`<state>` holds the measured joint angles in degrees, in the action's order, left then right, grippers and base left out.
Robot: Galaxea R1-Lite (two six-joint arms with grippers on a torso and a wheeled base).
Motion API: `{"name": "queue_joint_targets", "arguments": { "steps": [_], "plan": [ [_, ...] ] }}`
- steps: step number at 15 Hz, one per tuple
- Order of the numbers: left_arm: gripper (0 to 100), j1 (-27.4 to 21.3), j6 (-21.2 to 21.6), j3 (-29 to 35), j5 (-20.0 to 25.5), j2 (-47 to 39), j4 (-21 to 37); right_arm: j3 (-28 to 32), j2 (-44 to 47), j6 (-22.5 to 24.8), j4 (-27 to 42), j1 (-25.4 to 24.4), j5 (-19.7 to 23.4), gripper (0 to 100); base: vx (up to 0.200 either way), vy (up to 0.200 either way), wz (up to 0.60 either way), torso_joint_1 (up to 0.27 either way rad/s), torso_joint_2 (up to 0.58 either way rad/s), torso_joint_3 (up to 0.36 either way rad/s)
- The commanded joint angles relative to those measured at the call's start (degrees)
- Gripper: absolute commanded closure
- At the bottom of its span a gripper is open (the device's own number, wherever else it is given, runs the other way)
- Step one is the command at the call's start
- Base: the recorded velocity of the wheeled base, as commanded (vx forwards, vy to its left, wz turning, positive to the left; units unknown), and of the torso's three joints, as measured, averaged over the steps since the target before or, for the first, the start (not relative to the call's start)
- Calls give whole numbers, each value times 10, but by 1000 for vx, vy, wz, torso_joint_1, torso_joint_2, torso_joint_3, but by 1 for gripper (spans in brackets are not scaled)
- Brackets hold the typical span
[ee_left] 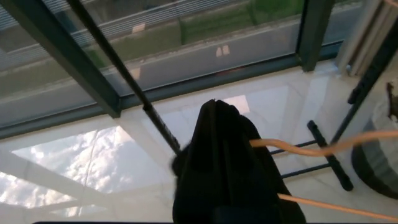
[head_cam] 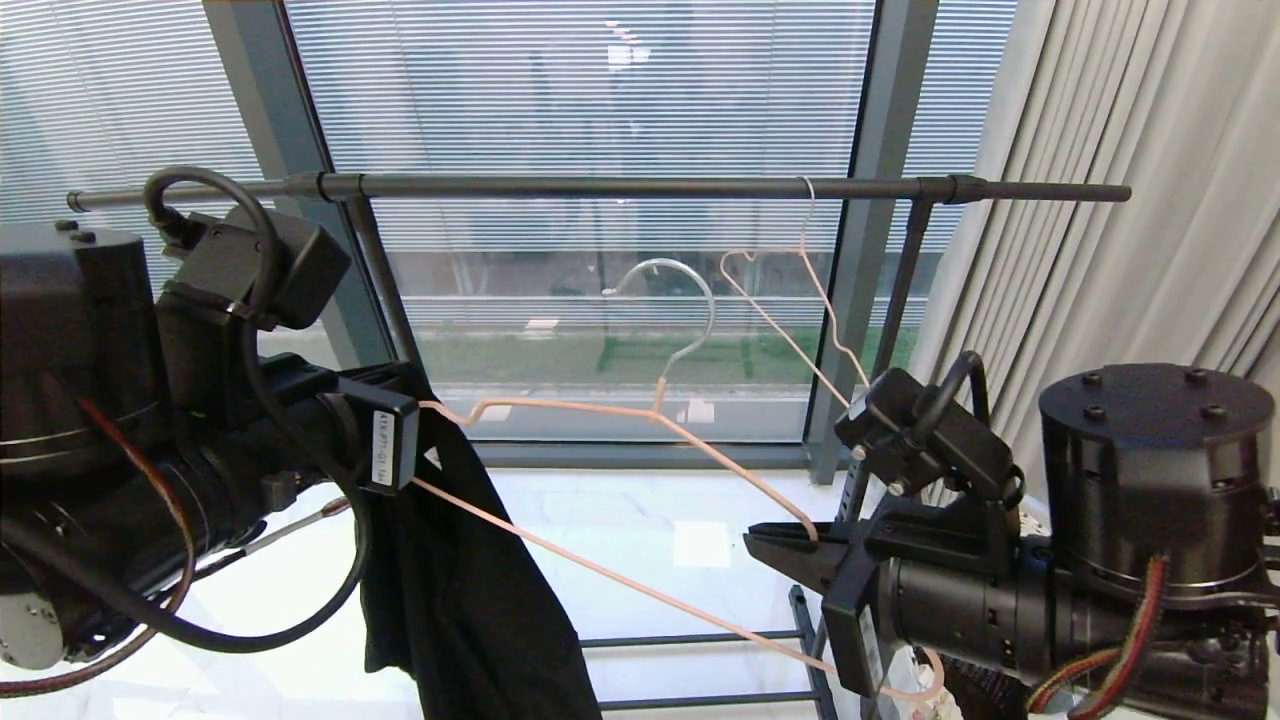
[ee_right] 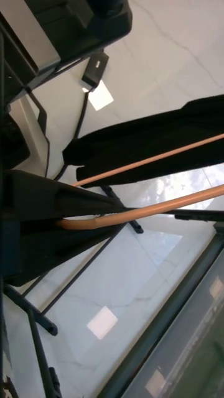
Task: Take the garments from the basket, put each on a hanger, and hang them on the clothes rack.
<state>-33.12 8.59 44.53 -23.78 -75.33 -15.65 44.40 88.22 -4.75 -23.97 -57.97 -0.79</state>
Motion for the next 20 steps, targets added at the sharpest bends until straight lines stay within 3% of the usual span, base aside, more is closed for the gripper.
{"name": "queue_joint_targets", "arguments": {
  "steps": [1,4,8,12,15,18,19,20],
  "plan": [
    [100,-62,-20,12,-1,4,-1,31,37,-2,0,-1,0,100,0,0,0,0,0,0],
    [100,-113,-52,40,-36,-16,-1,65,79,-4,0,-14,0,100,0,0,0,0,0,0],
    [100,-149,-69,50,-38,-16,-1,99,116,-10,0,-27,-1,100,0,0,0,0,0,0],
    [100,-152,-64,49,-44,-5,0,103,119,-45,0,-26,-18,100,0,0,0,0,0,0],
    [100,-153,-24,35,-43,19,0,104,118,-97,0,-26,-69,100,0,0,0,0,0,0],
    [100,-153,-21,28,-44,18,0,104,113,-96,-2,-27,-81,100,0,0,0,0,0,0],
    [0,-153,-20,30,-44,16,0,103,107,-94,-2,-29,-82,100,0,0,0,0,0,0],
    [0,-153,-20,34,-44,16,0,102,103,-93,-2,-30,-83,100,0,0,0,0,0,0]
  ]
}}
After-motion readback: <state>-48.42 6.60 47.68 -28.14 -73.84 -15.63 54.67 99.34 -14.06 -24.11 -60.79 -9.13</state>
